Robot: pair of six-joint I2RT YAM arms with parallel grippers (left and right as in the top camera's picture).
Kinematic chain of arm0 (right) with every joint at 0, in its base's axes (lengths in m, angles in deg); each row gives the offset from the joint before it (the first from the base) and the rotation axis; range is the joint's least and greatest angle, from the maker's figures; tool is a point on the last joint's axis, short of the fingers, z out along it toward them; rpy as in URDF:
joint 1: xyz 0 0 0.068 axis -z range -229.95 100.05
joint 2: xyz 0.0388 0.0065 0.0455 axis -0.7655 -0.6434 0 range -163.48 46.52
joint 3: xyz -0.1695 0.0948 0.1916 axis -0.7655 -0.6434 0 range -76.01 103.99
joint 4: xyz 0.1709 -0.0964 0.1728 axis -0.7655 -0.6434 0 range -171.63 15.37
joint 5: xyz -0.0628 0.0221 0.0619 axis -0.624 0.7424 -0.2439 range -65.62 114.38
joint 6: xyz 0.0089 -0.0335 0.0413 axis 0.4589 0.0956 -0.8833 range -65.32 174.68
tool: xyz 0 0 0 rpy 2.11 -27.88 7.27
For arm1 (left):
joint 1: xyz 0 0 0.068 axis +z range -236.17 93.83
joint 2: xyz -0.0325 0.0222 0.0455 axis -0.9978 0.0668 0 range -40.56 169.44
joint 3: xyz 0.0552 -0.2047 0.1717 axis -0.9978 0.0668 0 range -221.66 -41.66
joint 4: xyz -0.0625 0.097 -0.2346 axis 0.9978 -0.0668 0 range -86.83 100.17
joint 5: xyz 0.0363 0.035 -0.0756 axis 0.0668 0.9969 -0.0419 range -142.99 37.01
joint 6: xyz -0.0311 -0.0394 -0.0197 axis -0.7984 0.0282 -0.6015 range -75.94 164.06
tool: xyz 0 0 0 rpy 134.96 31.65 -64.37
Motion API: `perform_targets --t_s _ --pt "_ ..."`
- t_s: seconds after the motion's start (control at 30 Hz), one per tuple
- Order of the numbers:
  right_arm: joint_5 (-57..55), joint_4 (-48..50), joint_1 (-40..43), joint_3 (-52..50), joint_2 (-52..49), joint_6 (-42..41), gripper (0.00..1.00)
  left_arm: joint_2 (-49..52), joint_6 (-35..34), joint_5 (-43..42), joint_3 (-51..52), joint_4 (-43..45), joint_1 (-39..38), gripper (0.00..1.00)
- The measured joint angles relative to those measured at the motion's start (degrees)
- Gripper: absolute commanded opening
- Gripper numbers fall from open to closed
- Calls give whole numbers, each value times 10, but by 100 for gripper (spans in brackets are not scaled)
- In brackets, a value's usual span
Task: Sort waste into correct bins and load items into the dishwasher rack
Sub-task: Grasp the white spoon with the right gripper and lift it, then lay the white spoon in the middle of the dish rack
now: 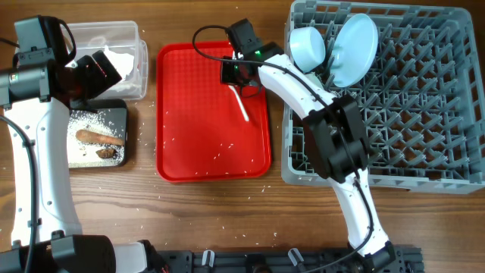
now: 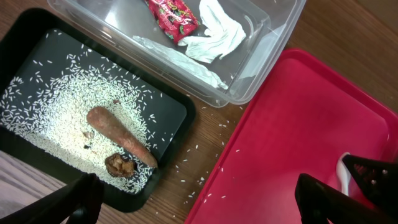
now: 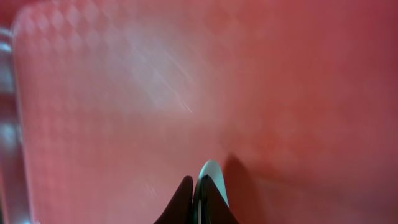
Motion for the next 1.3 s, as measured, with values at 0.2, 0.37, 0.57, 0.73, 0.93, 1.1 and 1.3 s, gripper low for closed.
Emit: perform_targets --t_s 0.2,0.37,0.57,0.73,0.93,1.1,1.3 --pt "-16 -41 4 -20 69 28 4 0 0 0 0 0 0 100" --pt "-18 -64 30 -20 190 47 4 0 0 0 0 0 0 100" --pt "-21 -134 66 -20 259 50 4 0 0 0 0 0 0 100" --pt "-34 -250 146 -20 302 24 4 0 0 0 0 0 0 100" --pt "-148 -394 278 -25 325 -96 4 0 0 0 0 0 0 100" --pt "-187 -407 328 -53 325 -181 32 0 0 0 0 0 0 100" --pt "-193 -400 329 -58 325 -207 67 0 0 0 0 0 0 100"
